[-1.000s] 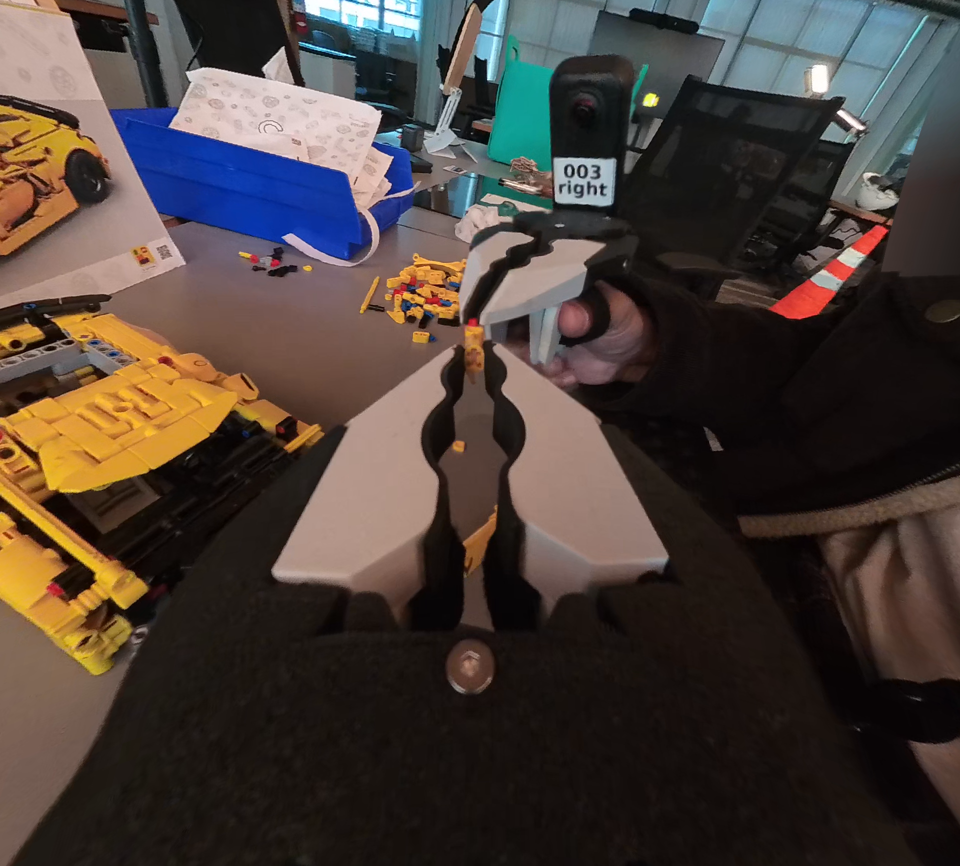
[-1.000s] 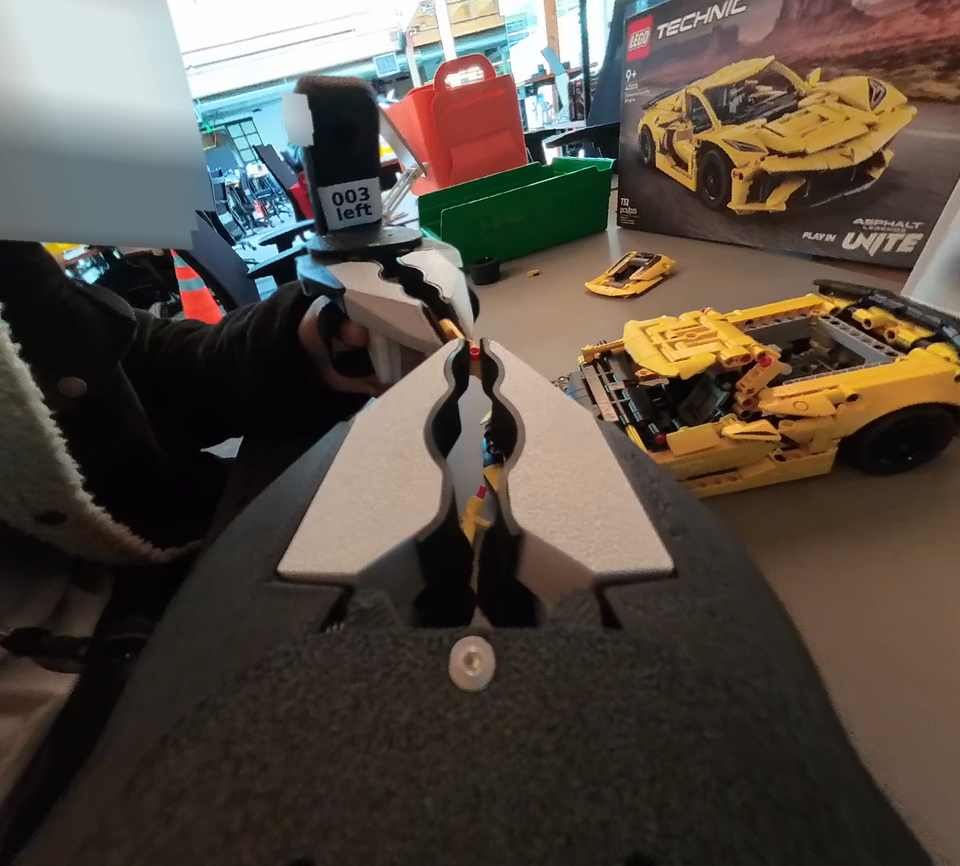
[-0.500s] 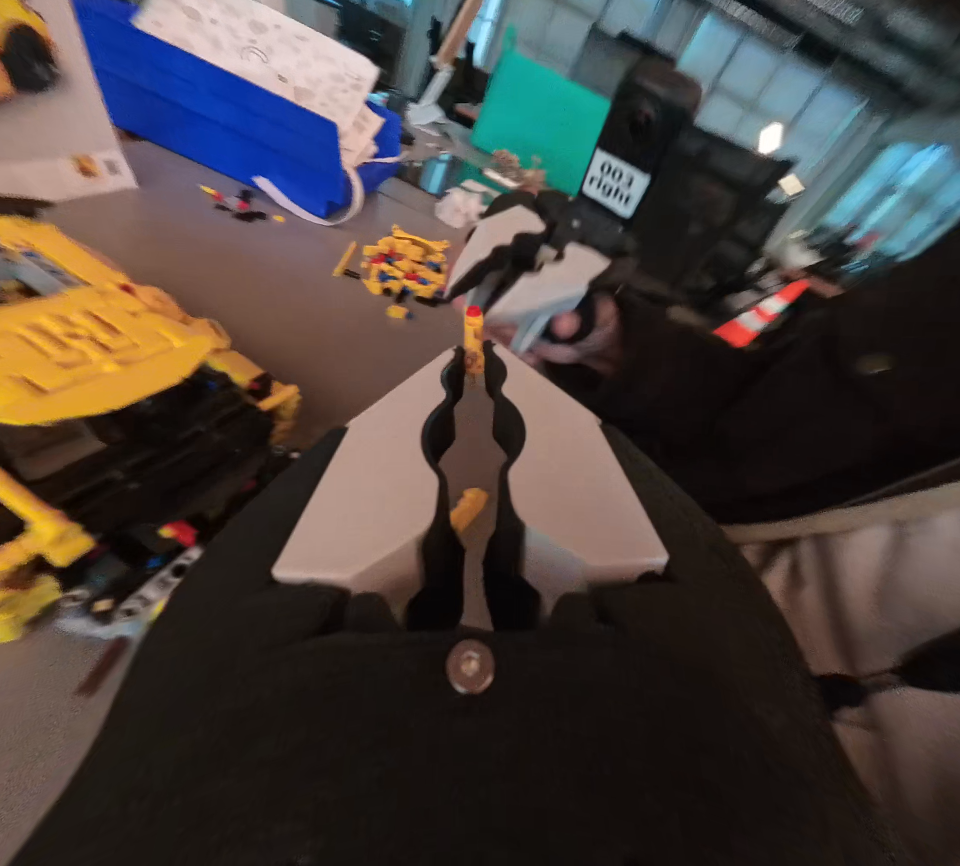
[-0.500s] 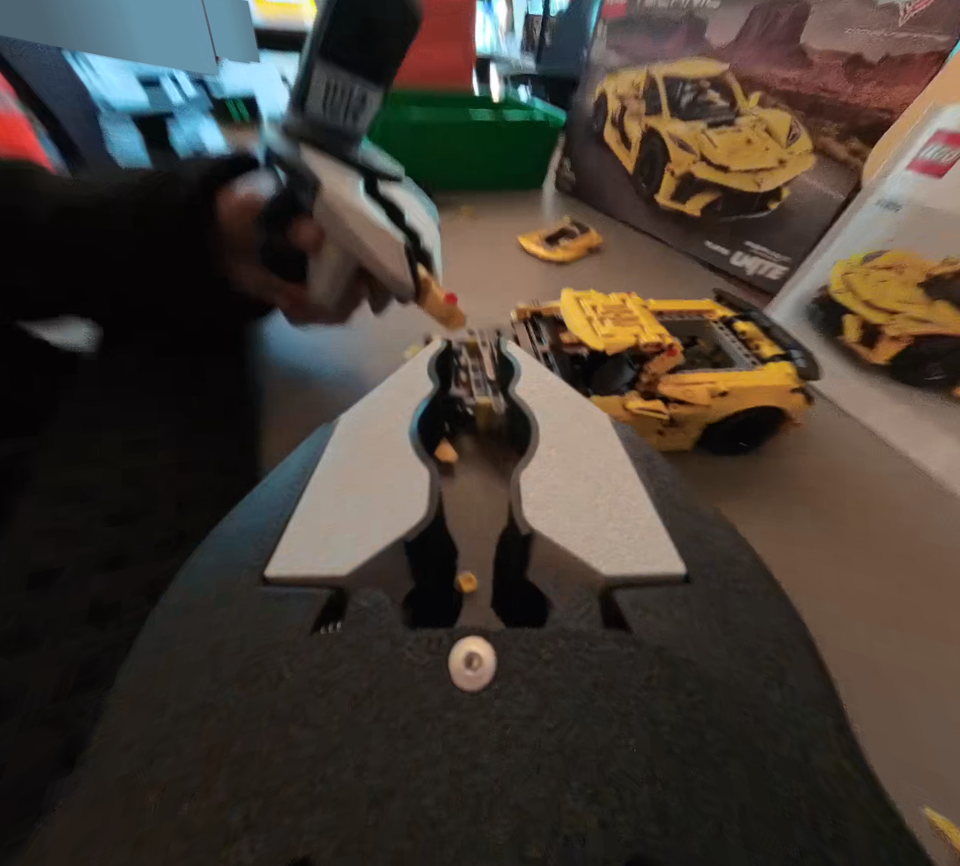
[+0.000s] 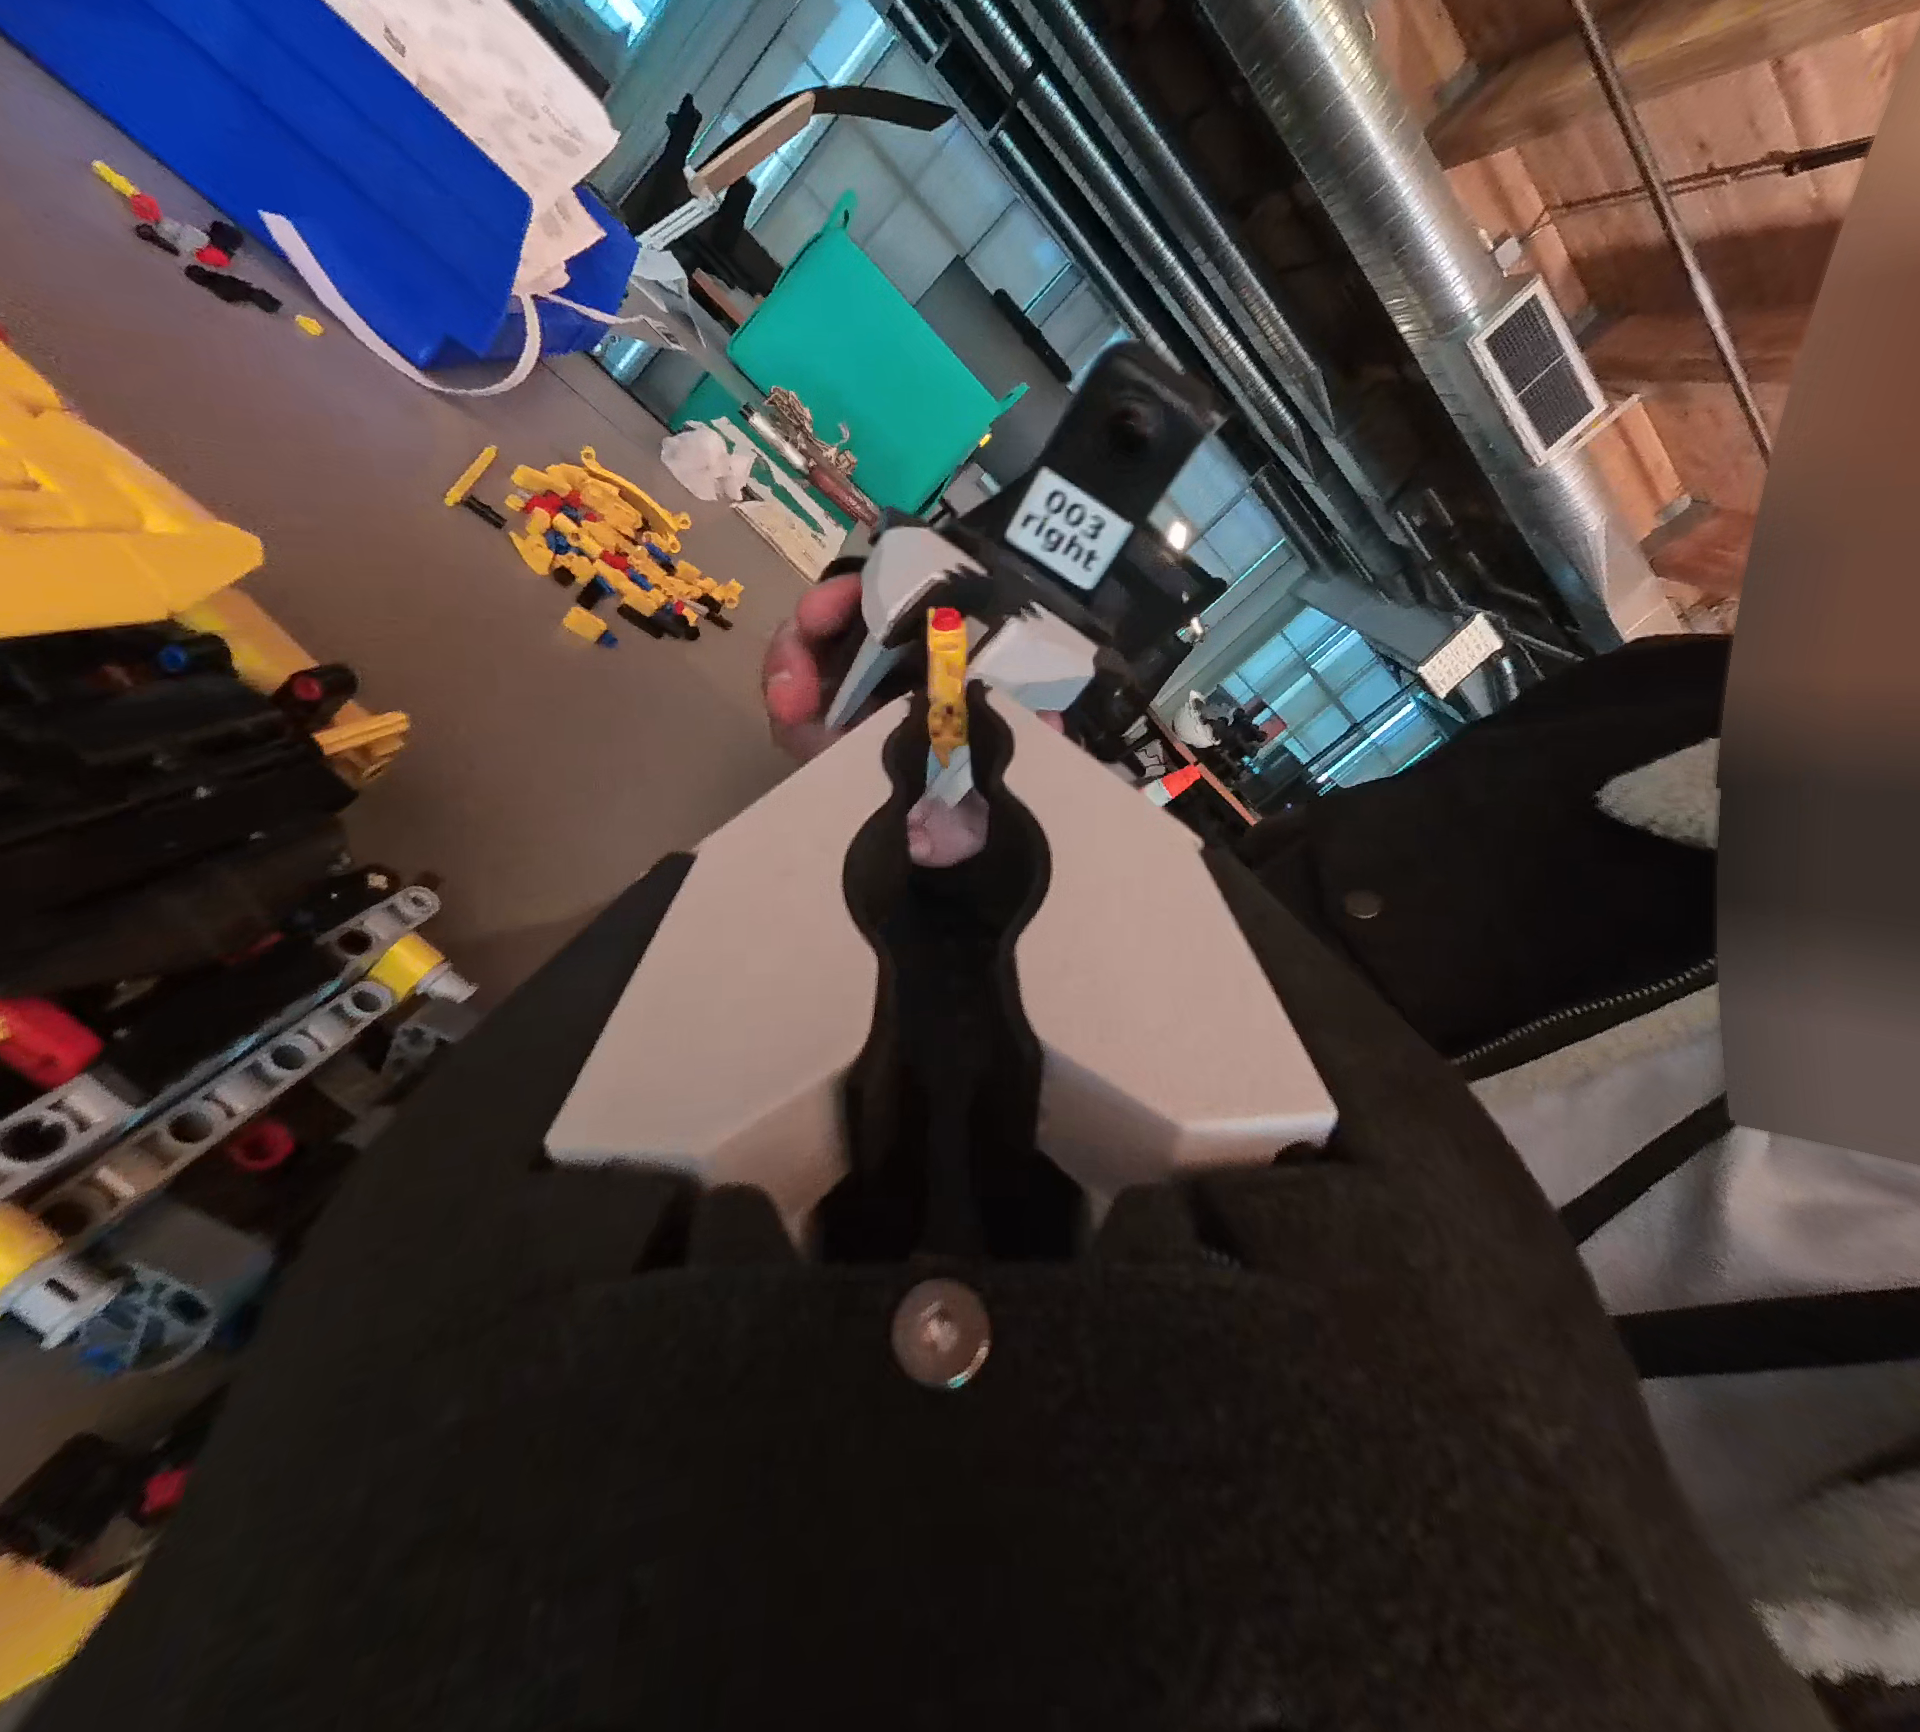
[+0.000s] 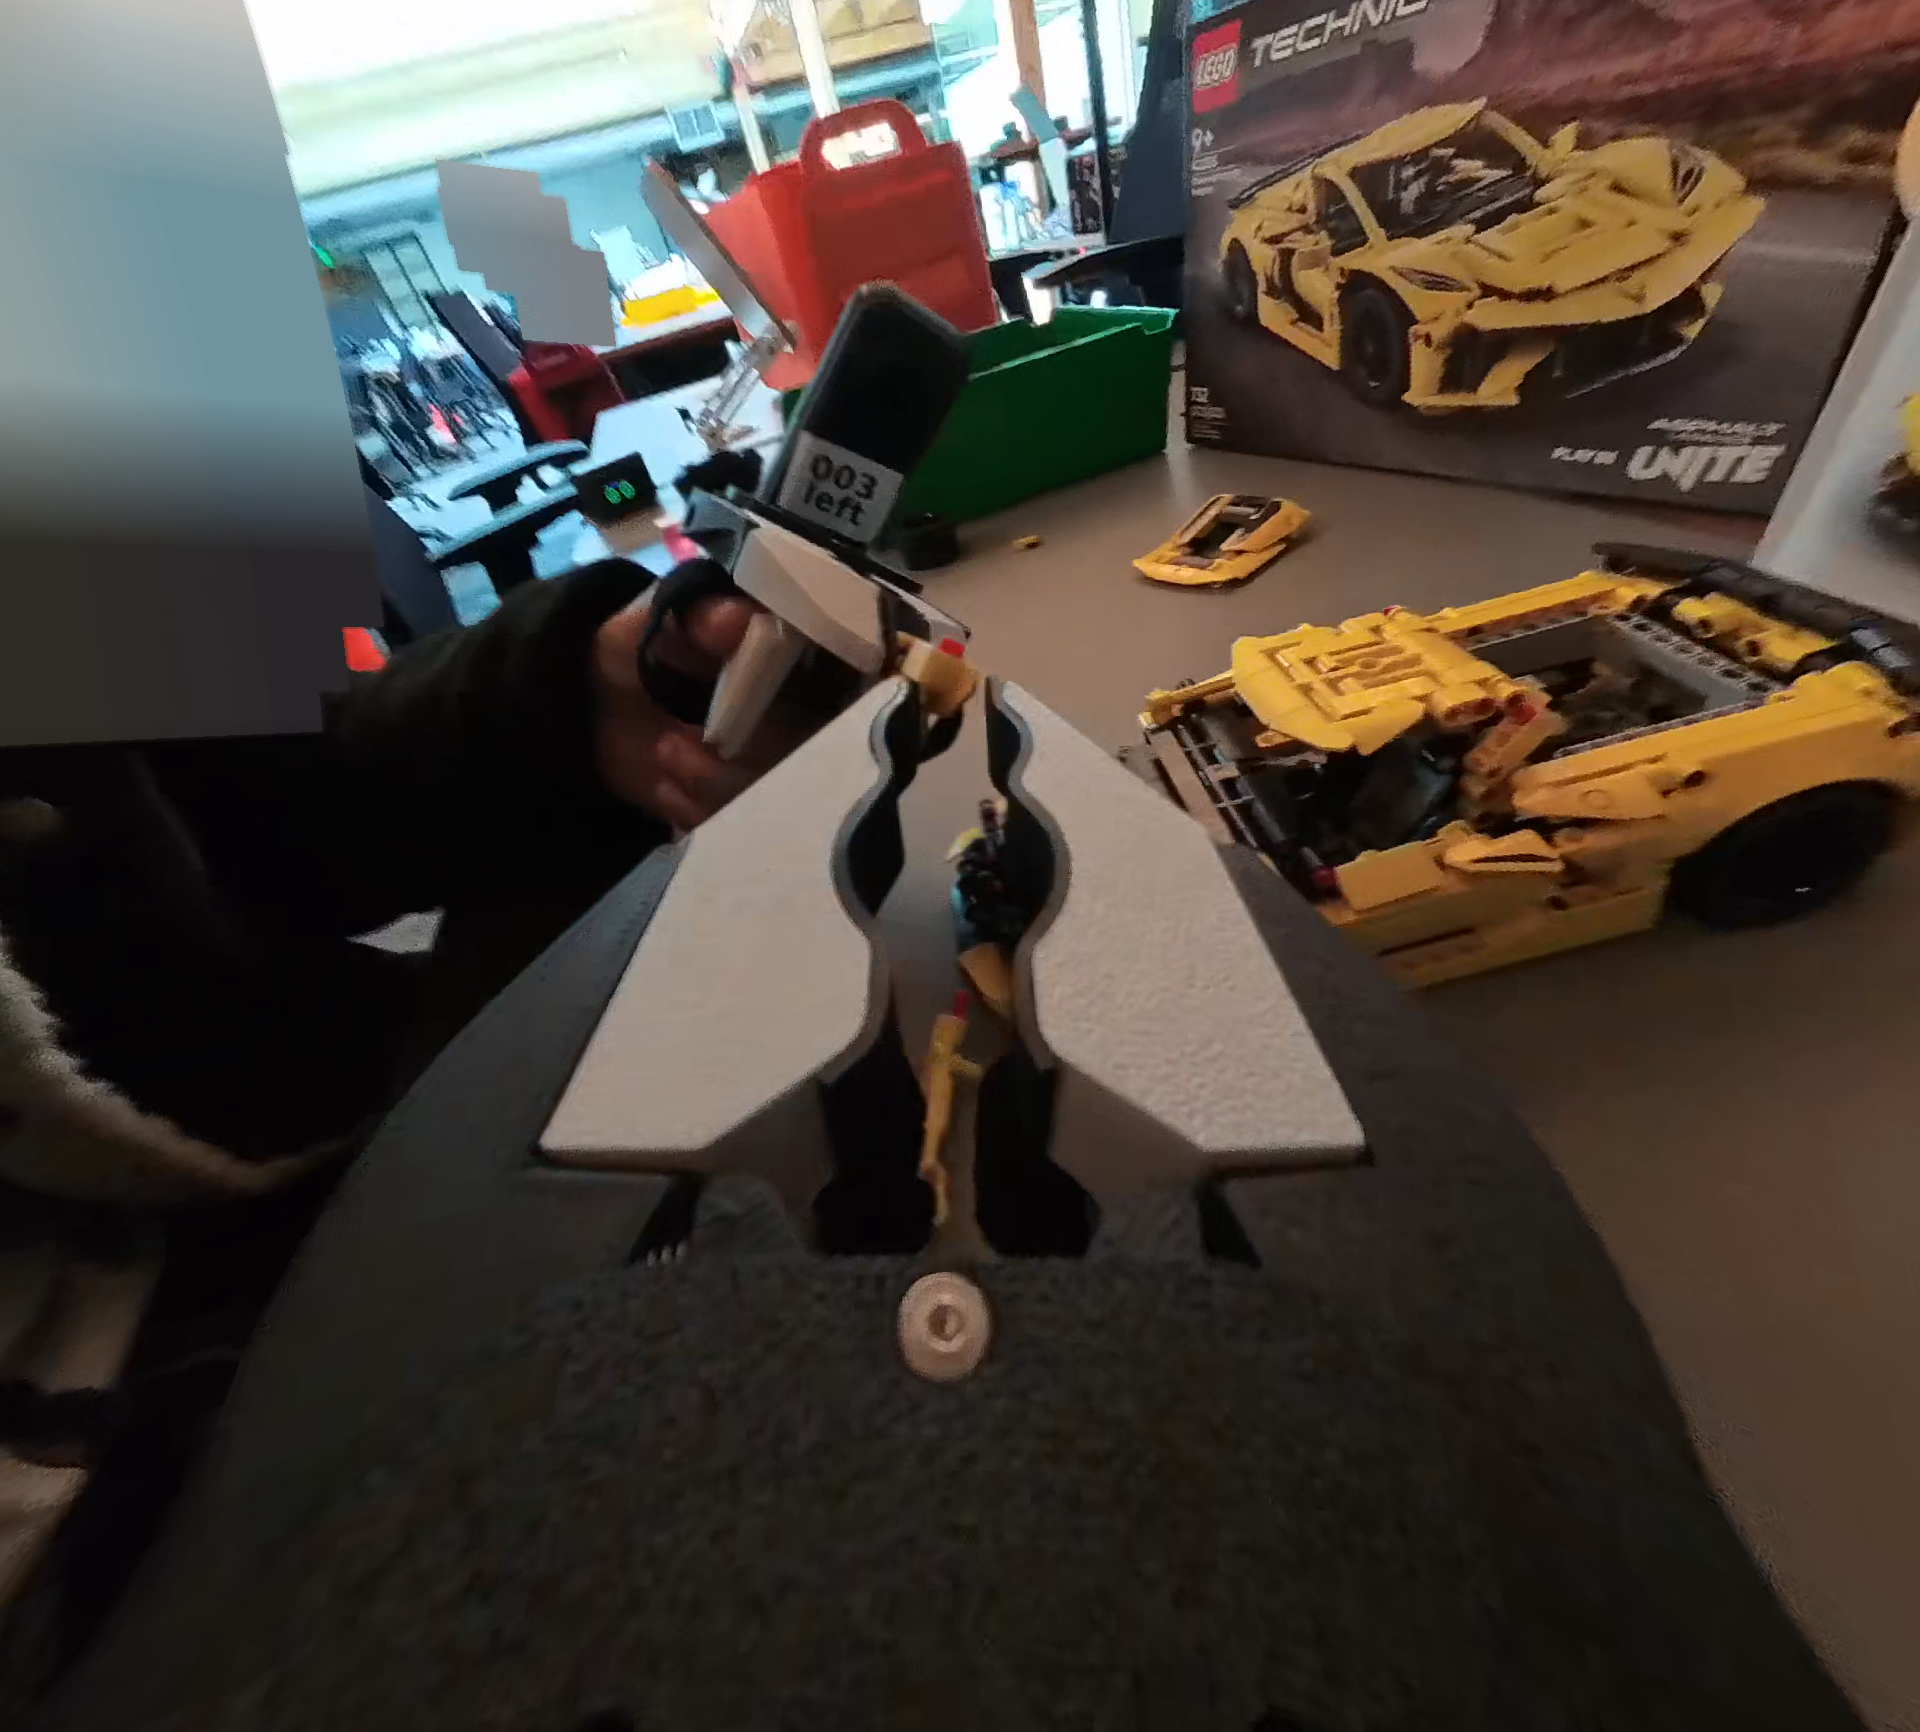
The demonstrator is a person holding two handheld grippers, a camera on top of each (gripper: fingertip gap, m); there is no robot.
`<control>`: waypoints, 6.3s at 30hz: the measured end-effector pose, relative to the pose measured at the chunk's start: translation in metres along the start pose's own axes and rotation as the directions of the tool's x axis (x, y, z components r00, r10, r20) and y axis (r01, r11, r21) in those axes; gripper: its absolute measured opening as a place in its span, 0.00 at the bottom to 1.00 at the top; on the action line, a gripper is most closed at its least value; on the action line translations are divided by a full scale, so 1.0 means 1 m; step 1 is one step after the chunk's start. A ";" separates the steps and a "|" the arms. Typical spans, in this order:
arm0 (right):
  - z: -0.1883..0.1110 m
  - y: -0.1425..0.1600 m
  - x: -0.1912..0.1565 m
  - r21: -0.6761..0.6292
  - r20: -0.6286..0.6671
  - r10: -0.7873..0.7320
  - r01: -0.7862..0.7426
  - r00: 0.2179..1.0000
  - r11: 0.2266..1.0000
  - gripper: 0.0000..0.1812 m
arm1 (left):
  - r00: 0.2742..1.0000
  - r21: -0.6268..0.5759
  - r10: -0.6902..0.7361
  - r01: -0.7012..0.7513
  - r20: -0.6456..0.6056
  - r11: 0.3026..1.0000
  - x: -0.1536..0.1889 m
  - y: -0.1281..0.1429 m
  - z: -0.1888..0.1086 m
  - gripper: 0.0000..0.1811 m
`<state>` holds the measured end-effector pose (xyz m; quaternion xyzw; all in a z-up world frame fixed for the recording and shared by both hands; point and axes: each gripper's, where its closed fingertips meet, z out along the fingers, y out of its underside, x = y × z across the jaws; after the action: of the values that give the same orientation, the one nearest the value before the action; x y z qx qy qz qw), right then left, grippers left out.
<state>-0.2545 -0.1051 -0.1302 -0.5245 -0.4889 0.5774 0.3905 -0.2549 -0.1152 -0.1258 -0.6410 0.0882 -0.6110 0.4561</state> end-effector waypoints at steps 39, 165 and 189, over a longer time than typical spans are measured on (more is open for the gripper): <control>-0.010 0.024 -0.020 -0.147 0.203 0.029 0.001 0.979 0.989 0.02 | 0.669 -0.363 0.735 -0.661 0.114 0.657 -0.002 0.038 0.014 0.04; -0.030 0.008 -0.048 -0.108 0.453 0.155 -0.119 0.878 0.987 0.03 | 0.708 -0.230 0.706 -0.687 0.004 0.690 0.035 0.038 0.021 0.01; -0.026 -0.027 -0.021 0.139 0.344 0.198 -0.259 0.918 0.956 0.03 | 0.803 -0.203 0.578 -0.548 0.145 0.812 0.012 0.024 0.028 0.12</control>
<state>-0.2277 -0.1156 -0.0982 -0.4375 -0.4270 0.7402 0.2801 -0.2172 -0.1236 -0.1294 -0.6762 0.2744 -0.3714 0.5740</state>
